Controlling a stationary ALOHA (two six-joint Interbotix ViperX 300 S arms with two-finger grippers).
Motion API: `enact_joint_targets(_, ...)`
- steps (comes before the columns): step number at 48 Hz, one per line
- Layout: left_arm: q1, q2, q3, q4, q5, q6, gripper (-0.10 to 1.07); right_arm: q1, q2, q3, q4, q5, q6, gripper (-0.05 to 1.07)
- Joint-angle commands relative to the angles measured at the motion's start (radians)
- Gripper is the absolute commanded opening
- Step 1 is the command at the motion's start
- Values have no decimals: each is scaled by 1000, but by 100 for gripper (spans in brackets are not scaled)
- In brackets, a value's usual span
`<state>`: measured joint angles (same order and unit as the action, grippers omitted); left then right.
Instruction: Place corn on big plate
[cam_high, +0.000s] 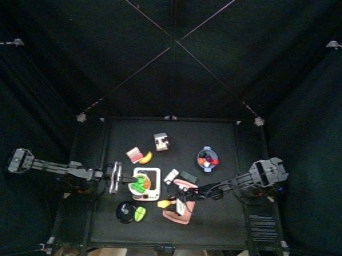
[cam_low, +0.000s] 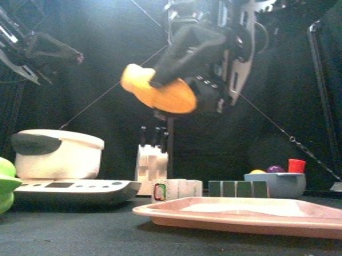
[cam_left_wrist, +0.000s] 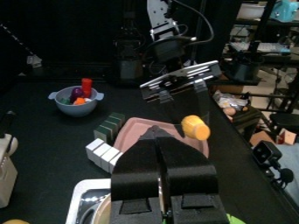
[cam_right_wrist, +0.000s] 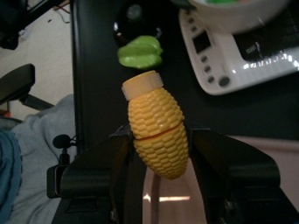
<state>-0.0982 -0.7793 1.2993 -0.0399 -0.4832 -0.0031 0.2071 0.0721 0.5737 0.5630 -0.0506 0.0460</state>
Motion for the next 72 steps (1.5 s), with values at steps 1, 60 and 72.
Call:
enact_joint_targets(1, -2, 2, -17, -3, -8, -2, -4, -5, -69, 48, 103, -40, -3, 62)
enact_joint_targets(60, -3, 0, -14, -3, -6, 2, -4, 8, -227, 265, 747, 5, -3, 65)
enact_joint_targets(72, -3, 0, -12, -3, -2, 2, -4, -67, -239, 267, 666, 75, -3, 65)
